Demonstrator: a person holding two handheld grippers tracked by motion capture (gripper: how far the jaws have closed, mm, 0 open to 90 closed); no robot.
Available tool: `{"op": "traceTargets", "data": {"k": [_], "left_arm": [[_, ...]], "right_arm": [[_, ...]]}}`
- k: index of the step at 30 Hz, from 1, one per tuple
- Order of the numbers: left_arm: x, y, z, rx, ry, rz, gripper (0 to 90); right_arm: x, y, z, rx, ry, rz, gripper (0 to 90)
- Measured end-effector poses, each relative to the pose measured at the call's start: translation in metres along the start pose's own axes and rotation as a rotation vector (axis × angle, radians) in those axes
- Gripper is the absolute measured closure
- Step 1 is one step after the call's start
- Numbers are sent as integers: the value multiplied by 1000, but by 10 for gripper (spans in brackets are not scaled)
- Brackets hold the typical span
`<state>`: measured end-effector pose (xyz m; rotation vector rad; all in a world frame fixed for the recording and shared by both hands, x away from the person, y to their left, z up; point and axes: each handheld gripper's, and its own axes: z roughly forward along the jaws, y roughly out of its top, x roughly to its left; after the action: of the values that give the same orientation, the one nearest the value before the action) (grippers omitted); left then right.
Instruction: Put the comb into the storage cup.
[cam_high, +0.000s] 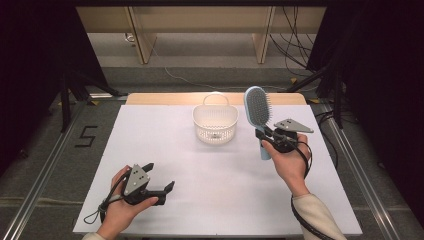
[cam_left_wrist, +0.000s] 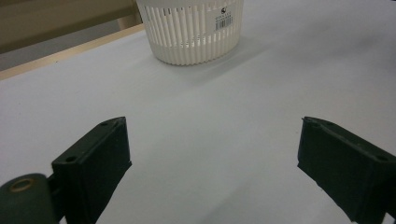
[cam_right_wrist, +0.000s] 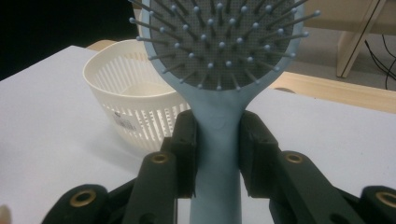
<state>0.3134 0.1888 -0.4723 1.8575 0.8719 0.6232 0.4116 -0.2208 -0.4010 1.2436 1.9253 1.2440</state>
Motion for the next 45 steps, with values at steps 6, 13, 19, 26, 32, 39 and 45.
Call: {"op": "traceTargets", "data": {"k": [6,13,19,26,32,39,45], "left_arm": [[0,0,0,0,0,0,88],[0,0,0,1,0,0,88],[0,0,0,-1,0,0,88],[0,0,0,-1,1,-1,88],[0,0,0,-1,1,0,88],[0,0,0,-1,1,0,88],[1,0,0,0,0,1,88]], "right_arm": [[0,2,1,-7,-1,0,705],[0,2,2,-9,-2,3,705],[1,3,3,-12,-2,2,705],[1,5,4,-17,-2,1,705],[1,6,5,-18,-3,2,705],[1,7,6,-21,-3,1,705],[1,8,7,-23,-3,1,705]]}}
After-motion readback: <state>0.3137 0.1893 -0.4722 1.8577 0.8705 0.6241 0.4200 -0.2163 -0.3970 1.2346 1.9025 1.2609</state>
